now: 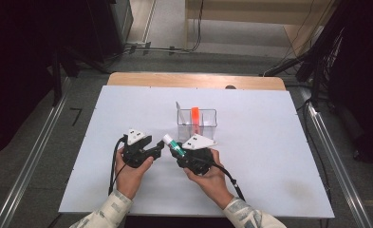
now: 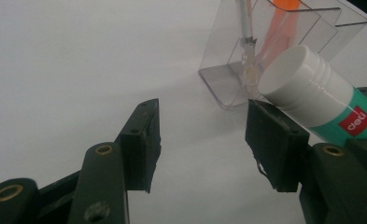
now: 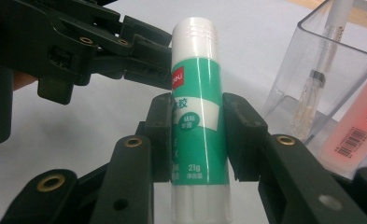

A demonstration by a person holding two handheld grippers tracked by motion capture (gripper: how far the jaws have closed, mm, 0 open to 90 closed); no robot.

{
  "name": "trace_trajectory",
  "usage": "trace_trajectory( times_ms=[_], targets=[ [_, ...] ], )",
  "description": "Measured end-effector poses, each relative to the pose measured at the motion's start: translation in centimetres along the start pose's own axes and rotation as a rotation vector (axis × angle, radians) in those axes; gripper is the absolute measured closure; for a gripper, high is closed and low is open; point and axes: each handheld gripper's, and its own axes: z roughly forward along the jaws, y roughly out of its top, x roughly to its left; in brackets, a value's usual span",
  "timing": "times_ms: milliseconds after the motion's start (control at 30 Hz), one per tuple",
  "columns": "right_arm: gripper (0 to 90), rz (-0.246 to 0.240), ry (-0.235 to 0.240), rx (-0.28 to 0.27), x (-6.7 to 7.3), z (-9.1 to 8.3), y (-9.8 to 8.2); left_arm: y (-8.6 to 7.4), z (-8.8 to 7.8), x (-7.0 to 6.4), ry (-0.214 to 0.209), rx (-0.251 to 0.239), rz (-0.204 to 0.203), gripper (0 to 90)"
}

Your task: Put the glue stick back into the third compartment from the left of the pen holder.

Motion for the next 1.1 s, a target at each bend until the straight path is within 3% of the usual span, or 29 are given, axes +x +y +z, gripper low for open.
trace_trajectory(
  times_ms=[400,600,767,1100],
  targets=[
    [63.4,0.003,-0.005,0.024,-0.2,0.4,-0.2,0.3,-0.7,-0.9,-0.043,-0.064,0.039,48.8],
    [63.5,0.008,-0.007,0.026,-0.3,0.4,-0.3,0.4,-0.9,-1.2,-0.063,-0.074,0.06,48.9],
    [63.4,0.01,-0.015,0.018,-0.5,0.4,-0.4,0.5,-0.8,-1.0,-0.059,-0.076,0.047,40.1],
    [63.5,0.023,-0.028,0.006,-1.0,0.1,-0.4,0.3,-0.6,-0.3,0.022,-0.065,0.04,28.9]
  ],
)
